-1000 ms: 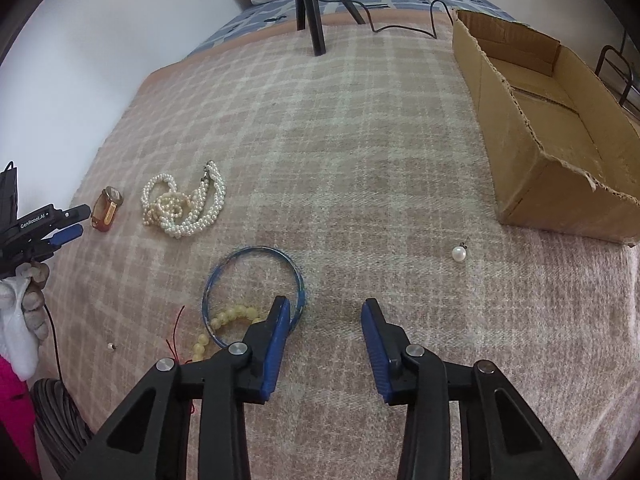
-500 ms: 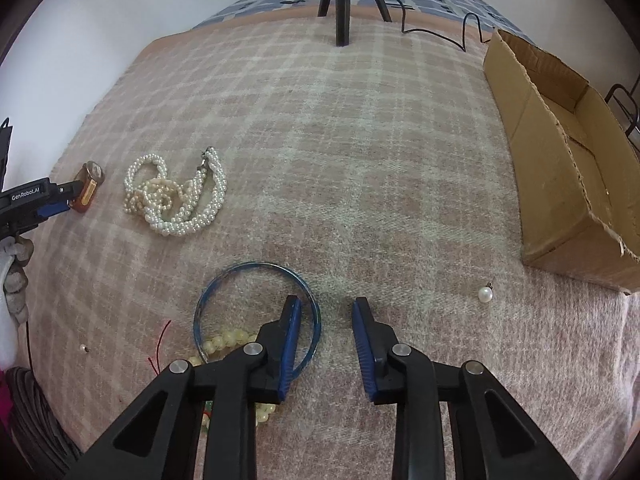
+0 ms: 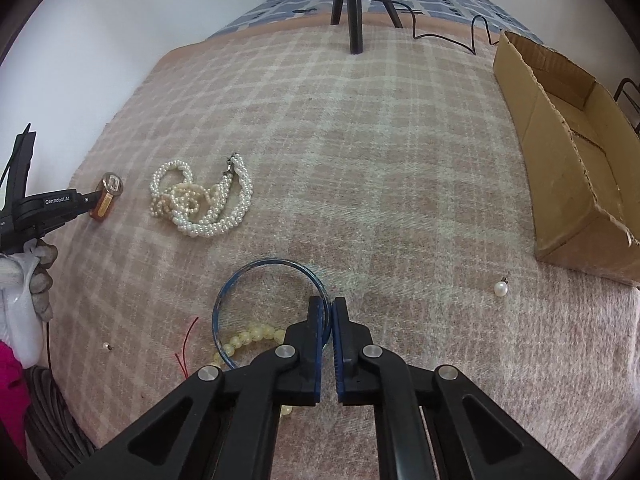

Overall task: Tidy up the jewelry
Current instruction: 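Carry the watch with the left tool and the bangle with the right tool over the cardboard box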

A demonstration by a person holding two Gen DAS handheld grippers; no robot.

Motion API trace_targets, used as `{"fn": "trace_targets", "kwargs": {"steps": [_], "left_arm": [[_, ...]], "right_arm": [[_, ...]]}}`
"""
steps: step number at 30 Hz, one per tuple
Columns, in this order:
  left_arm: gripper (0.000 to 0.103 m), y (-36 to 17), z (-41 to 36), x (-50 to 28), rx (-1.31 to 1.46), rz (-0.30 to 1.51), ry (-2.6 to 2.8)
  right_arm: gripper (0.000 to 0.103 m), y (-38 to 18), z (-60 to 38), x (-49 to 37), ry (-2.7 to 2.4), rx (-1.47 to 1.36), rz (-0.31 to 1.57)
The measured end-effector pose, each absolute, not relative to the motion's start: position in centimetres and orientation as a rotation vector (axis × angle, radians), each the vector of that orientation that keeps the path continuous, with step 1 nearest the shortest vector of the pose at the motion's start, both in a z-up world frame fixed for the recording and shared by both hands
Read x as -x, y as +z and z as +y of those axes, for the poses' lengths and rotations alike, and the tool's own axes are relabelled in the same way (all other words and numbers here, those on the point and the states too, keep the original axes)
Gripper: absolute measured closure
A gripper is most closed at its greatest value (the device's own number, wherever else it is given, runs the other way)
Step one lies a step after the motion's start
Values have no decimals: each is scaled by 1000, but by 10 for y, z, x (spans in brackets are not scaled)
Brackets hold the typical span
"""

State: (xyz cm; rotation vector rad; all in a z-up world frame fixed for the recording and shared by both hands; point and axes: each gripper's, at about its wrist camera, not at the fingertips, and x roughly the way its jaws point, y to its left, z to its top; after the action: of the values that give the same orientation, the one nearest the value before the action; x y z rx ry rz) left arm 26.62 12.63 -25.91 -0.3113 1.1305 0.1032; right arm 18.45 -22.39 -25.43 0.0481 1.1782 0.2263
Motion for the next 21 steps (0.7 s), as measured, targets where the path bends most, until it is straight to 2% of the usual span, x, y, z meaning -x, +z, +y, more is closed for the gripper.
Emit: {"fn": "trace_targets", "kwargs": {"steps": [21], "left_arm": [[95, -200, 120, -214, 305, 1008, 45]], "right_arm": [[102, -193, -211, -145, 199, 109, 982]]}}
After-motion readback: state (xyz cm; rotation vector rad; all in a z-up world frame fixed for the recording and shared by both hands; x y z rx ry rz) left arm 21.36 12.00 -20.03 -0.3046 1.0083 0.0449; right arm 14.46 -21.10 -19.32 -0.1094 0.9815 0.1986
